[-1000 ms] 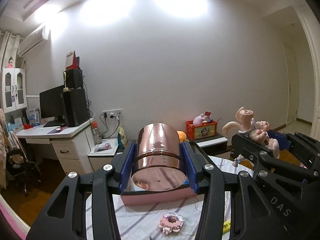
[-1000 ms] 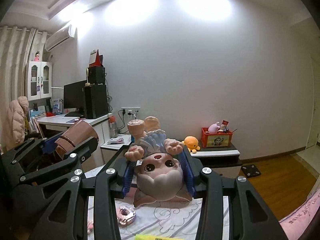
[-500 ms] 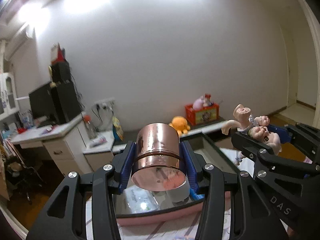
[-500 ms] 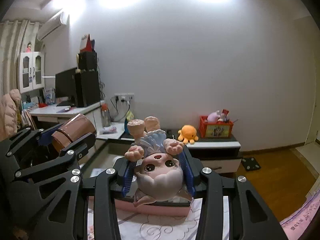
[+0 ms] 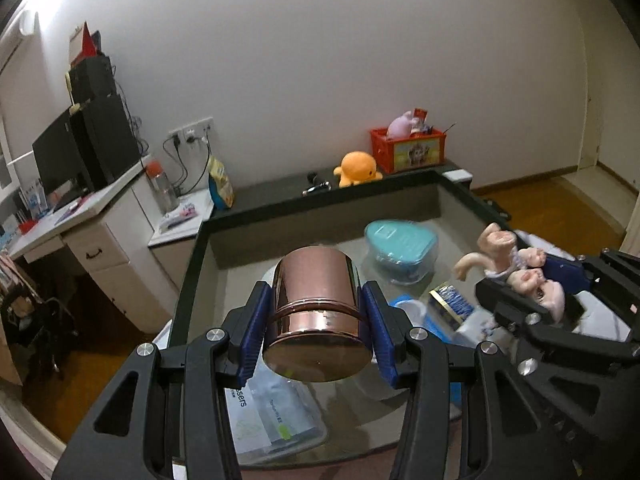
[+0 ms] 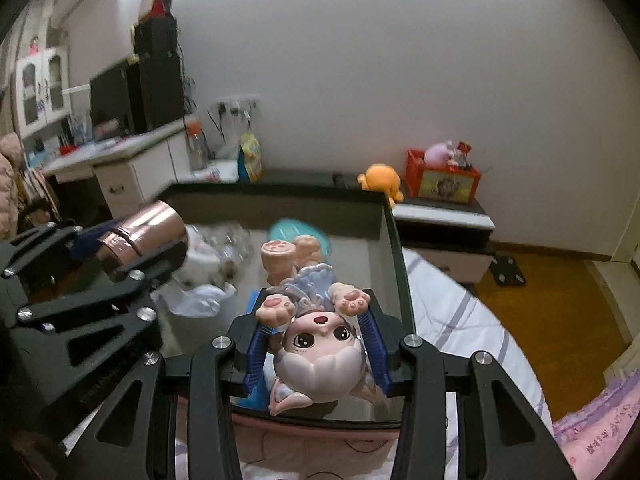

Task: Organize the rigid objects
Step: 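Lower the copper cup with the left gripper while the right gripper lowers the doll, release both, then move both tools back over the remaining items on the bed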

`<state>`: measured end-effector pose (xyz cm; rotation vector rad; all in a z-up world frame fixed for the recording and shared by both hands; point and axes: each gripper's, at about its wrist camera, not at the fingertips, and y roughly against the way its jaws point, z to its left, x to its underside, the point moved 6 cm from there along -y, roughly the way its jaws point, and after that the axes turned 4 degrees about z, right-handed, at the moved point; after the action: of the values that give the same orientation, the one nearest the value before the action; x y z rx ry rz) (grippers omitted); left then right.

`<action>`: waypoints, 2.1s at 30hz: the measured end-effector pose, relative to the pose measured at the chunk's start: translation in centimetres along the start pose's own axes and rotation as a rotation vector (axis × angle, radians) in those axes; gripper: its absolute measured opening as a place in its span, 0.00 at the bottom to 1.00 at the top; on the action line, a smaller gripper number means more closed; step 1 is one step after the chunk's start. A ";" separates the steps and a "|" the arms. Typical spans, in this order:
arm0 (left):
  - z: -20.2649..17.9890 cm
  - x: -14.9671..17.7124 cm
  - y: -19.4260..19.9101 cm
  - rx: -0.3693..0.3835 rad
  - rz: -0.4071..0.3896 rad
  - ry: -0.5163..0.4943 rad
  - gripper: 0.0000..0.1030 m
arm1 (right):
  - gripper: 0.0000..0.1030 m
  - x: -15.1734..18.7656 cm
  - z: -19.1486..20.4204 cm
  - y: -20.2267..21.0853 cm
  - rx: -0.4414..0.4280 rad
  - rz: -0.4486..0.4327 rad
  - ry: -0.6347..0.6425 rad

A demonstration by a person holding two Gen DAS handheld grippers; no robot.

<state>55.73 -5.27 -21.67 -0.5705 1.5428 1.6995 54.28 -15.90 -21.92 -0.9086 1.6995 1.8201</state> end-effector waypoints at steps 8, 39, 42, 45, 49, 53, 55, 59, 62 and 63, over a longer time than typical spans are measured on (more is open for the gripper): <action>2.3 0.4 -1.3 -0.080 0.016 0.036 0.55 | 0.50 -0.6 -1.3 -1.9 0.023 0.020 -0.035; 3.8 6.5 28.0 -0.092 -0.401 0.155 1.00 | 1.00 4.4 3.6 24.1 -0.054 -0.383 0.021; 3.3 8.2 29.5 -0.098 -0.409 0.166 1.00 | 1.00 5.9 3.7 26.2 -0.037 -0.415 0.021; 3.0 10.0 31.0 -0.102 -0.413 0.174 1.00 | 1.00 7.7 3.7 27.8 -0.037 -0.423 0.011; 2.7 11.3 32.0 -0.095 -0.410 0.174 1.00 | 1.00 9.4 3.7 28.7 -0.044 -0.424 0.002; 2.6 12.0 32.4 -0.090 -0.403 0.171 1.00 | 1.00 10.3 3.8 29.4 -0.044 -0.426 0.006; 2.5 12.4 32.4 -0.088 -0.395 0.176 1.00 | 1.00 10.6 4.0 29.6 -0.041 -0.424 0.011; 2.6 12.9 31.8 -0.078 -0.364 0.177 1.00 | 1.00 11.2 4.3 29.4 -0.038 -0.412 0.023; 2.5 13.3 30.8 -0.069 -0.334 0.167 1.00 | 1.00 11.4 4.4 28.7 -0.049 -0.393 0.026; 2.5 13.6 30.3 -0.053 -0.317 0.167 1.00 | 1.00 11.5 4.4 28.5 -0.055 -0.389 0.025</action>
<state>24.36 0.84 -12.25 -0.9522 1.4348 1.4832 25.03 -15.64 -11.43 -1.1941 1.3745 1.6036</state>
